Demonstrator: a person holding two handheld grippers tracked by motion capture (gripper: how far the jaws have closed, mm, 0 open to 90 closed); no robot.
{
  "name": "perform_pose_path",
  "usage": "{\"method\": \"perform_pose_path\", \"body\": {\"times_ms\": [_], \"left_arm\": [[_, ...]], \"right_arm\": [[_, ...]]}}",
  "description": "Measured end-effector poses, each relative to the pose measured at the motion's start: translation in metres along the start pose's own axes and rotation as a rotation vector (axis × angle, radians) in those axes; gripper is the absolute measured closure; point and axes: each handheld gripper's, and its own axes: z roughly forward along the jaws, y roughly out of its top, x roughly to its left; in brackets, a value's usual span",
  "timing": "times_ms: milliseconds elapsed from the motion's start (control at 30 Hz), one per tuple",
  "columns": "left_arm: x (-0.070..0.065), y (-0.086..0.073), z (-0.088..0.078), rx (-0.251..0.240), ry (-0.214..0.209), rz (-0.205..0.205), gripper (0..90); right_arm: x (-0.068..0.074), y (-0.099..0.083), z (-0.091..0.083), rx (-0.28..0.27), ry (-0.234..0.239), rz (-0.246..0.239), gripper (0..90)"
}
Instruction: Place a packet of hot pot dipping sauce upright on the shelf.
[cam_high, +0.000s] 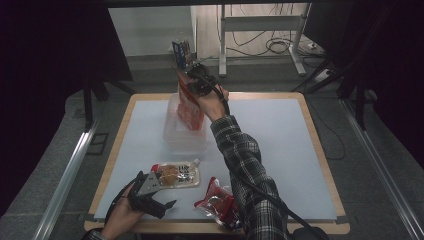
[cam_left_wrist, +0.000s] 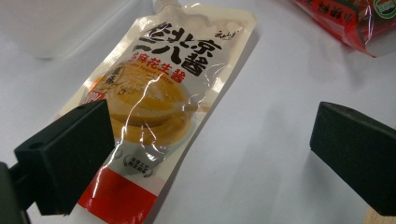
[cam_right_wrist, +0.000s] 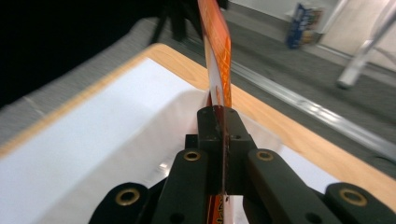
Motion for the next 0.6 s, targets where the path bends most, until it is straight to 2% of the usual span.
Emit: {"method": "perform_pose_path", "body": {"times_ms": [67, 133, 233, 267, 333, 367, 400, 467, 567, 600], "left_arm": [[0.0, 0.0, 0.0, 0.0, 0.0, 0.0, 0.0], [0.001, 0.0, 0.0, 0.0, -0.001, -0.002, 0.0], [0.002, -0.001, -0.001, -0.002, 0.001, -0.005, 0.0], [0.002, -0.001, -0.001, -0.002, 0.001, -0.005, 0.0], [0.002, -0.001, -0.001, 0.0, 0.002, -0.004, 0.0], [0.001, -0.001, -0.001, -0.001, 0.002, -0.003, 0.0], [0.001, -0.001, -0.001, 0.0, 0.002, -0.002, 0.0], [0.001, 0.0, -0.001, 0.0, 0.002, -0.003, 0.0], [0.001, -0.001, -0.001, 0.0, 0.003, -0.003, 0.0], [0.001, -0.001, -0.001, 0.0, 0.003, -0.003, 0.0]], "right_arm": [[-0.003, -0.001, 0.001, 0.013, -0.021, -0.009, 85.1], [-0.006, -0.001, -0.001, 0.02, -0.015, -0.007, 83.1], [-0.01, 0.0, -0.006, 0.019, -0.01, -0.027, 69.3], [-0.01, 0.0, -0.006, 0.019, -0.01, -0.027, 69.3], [-0.011, 0.001, -0.009, 0.013, -0.027, -0.042, 59.1], [-0.012, 0.002, -0.013, 0.009, -0.039, -0.059, 50.7], [-0.014, 0.002, -0.016, 0.004, -0.042, -0.063, 47.0], [-0.015, 0.002, -0.018, 0.0, -0.043, -0.065, 44.0], [-0.022, 0.001, -0.027, -0.012, -0.039, -0.067, 35.0], [-0.022, 0.001, -0.027, -0.012, -0.039, -0.067, 35.0]]}}
